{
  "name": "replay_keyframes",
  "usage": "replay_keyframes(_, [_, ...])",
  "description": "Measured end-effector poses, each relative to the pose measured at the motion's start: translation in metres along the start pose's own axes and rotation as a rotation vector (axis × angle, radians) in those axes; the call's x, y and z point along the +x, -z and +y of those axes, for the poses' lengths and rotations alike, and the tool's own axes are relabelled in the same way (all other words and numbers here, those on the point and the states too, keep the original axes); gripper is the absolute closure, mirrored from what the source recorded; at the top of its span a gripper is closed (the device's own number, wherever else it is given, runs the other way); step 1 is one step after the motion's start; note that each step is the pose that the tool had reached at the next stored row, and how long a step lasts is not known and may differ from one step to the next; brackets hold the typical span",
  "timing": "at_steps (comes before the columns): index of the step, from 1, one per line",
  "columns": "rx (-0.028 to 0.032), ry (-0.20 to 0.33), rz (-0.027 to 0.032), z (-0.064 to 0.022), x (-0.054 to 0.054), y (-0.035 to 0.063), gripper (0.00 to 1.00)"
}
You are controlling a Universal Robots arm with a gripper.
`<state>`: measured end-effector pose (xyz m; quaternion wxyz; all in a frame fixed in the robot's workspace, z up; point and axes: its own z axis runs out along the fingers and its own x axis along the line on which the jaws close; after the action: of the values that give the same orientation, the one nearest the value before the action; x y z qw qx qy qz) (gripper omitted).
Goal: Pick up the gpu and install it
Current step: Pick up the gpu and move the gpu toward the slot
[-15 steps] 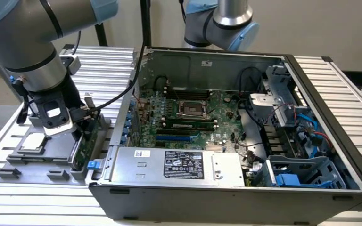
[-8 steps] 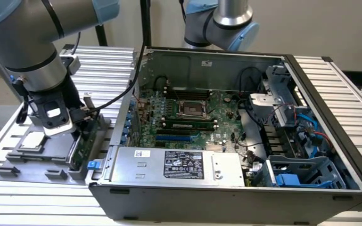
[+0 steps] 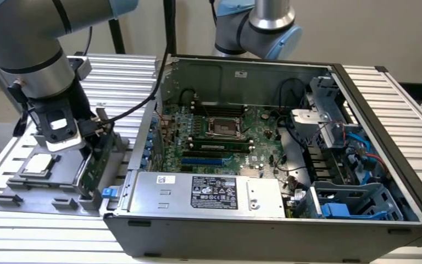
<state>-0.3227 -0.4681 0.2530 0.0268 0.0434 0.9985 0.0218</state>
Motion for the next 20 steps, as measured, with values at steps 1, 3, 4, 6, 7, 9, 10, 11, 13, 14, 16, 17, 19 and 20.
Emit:
replay_keyframes(1, [0.0000, 0.000, 0.0001, 0.0001, 0.000, 0.0027, 0.73])
replay_keyframes(3, [-0.0001, 0.000, 0.0003, 0.0005, -0.001, 0.0100, 0.73])
replay_keyframes(4, [0.0001, 0.000, 0.0006, 0.0007, -0.001, 0.0149, 0.73])
replay_keyframes(6, [0.0000, 0.000, 0.0010, 0.0012, -0.002, 0.0238, 0.73])
replay_keyframes(7, [0.0002, 0.000, 0.0015, 0.0014, -0.002, 0.0283, 0.73])
replay_keyframes(9, [0.0002, 0.000, 0.0017, 0.0019, -0.004, 0.0374, 0.73])
replay_keyframes(10, [0.0002, 0.000, 0.0019, 0.0021, -0.004, 0.0418, 0.73])
replay_keyframes(11, [0.0000, 0.000, 0.0017, 0.0024, -0.005, 0.0461, 0.73])
replay_keyframes(13, [0.0001, 0.000, 0.0017, 0.0029, -0.007, 0.0551, 0.73])
replay_keyframes(14, [0.0001, 0.000, 0.0017, 0.0031, -0.008, 0.0599, 0.73])
replay_keyframes(16, [0.0001, 0.000, 0.0018, 0.0037, -0.009, 0.0688, 0.73])
replay_keyframes(17, [0.0001, 0.000, 0.0017, 0.0039, -0.010, 0.0732, 0.73])
replay_keyframes(19, [0.0001, 0.000, 0.0017, 0.0045, -0.012, 0.0824, 0.73])
replay_keyframes(20, [0.0000, 0.000, 0.0017, 0.0048, -0.013, 0.0869, 0.73])
